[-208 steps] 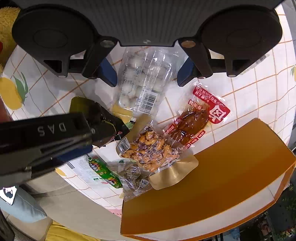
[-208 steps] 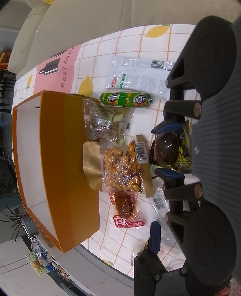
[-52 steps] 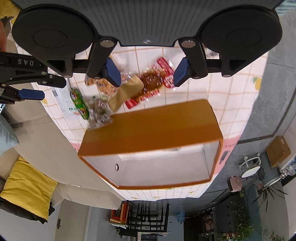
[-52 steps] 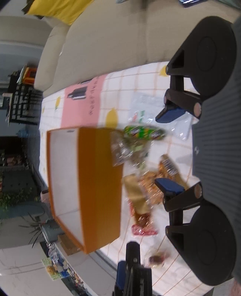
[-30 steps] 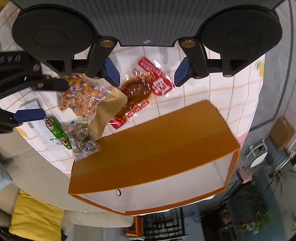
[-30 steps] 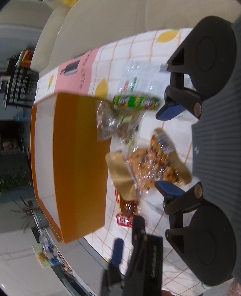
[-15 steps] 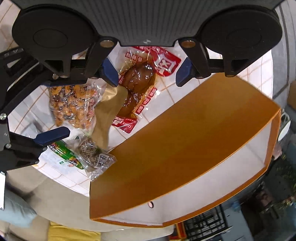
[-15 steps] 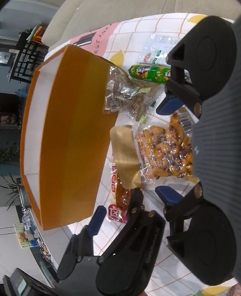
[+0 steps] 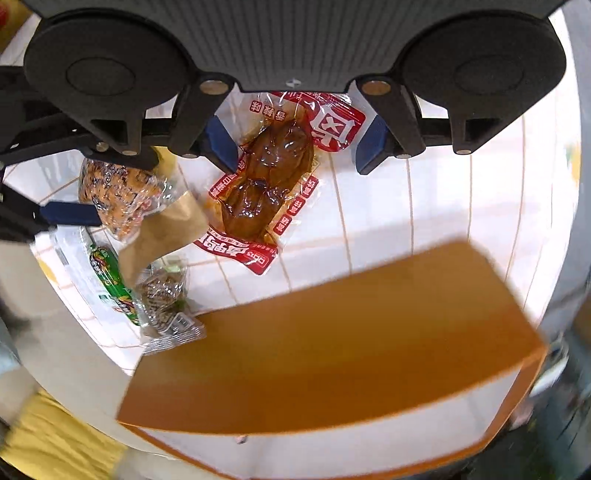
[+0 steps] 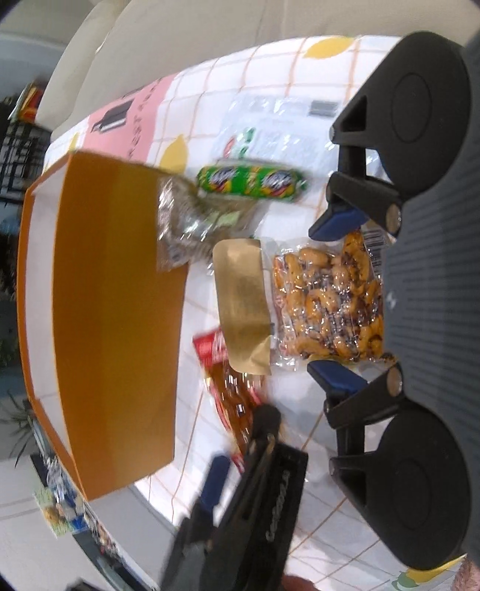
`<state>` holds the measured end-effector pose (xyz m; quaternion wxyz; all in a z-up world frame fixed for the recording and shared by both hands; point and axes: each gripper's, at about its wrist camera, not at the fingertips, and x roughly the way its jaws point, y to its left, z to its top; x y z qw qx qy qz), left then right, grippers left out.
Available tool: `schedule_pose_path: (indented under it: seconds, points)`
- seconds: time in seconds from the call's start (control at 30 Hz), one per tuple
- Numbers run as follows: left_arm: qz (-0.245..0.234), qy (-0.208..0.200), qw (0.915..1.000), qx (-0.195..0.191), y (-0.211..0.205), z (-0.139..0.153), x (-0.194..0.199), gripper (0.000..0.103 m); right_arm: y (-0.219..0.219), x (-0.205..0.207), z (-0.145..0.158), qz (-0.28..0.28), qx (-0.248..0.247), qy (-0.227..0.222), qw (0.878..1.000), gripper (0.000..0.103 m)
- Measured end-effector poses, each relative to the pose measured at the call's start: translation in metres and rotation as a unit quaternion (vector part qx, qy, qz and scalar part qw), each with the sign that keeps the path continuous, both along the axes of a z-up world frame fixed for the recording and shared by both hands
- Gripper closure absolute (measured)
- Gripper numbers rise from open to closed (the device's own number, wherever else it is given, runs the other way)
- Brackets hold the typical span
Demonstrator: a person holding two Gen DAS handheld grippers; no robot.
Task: Organize snacks
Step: 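Reach the left tool to the red braised snack while the right tool reaches the peanut pack, then grasp the red braised duck pack with the left tool while the right tool grasps the peanut pack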
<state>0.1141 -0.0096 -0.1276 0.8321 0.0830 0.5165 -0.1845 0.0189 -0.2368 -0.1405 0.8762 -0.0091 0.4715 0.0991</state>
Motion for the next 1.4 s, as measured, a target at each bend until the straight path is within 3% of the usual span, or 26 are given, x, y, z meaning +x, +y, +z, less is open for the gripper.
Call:
schedule_pose_path:
  seconds: [0.13,0.33,0.4,0.6,0.8,0.93,1.07,1.17,1.23,1.3,1.4]
  points:
    - [0.037,0.027,0.999,0.004,0.001,0.001,-0.014,0.022,-0.006,-0.004,0.003,-0.024,-0.004,0.022,0.999,0.035]
    - [0.014,0.039,0.9991,-0.004,-0.002,0.0,-0.037,0.015,-0.018,-0.019,0.004,-0.02,-0.009,0.042,0.999,0.034]
    - [-0.001,0.031,0.9995,-0.01,-0.001,0.004,-0.042,0.015,-0.021,-0.022,0.006,-0.012,-0.01,0.046,0.999,0.034]
    - [-0.067,-0.046,0.9967,-0.002,-0.021,0.019,-0.042,0.014,-0.029,-0.025,0.011,-0.005,0.001,0.046,0.999,0.033]
    - [-0.117,-0.047,0.9914,0.035,-0.047,0.01,-0.043,0.014,-0.023,-0.025,0.012,0.009,-0.009,0.036,0.999,0.03]
    - [-0.108,-0.04,0.9915,0.06,-0.051,0.0,-0.043,0.013,-0.019,-0.027,0.012,0.026,-0.024,0.027,0.999,0.028]
    - [-0.09,-0.037,0.994,0.048,-0.049,0.0,-0.04,0.014,-0.016,-0.026,0.011,0.028,-0.026,0.021,0.999,0.025]
    - [-0.078,-0.04,0.9954,0.037,-0.046,0.003,-0.039,0.025,-0.014,-0.026,0.01,0.027,-0.027,0.016,0.999,0.026]
    - [-0.074,-0.044,0.9957,0.034,-0.046,0.004,-0.04,0.041,-0.014,-0.026,0.01,0.027,-0.028,0.015,0.999,0.028]
    - [-0.074,-0.049,0.9954,0.037,-0.047,0.006,-0.041,0.051,-0.014,-0.026,0.01,0.026,-0.028,0.012,0.999,0.033]
    - [-0.069,-0.058,0.9947,0.05,-0.049,0.007,-0.044,0.055,-0.015,-0.025,0.01,0.025,-0.025,0.011,0.999,0.036]
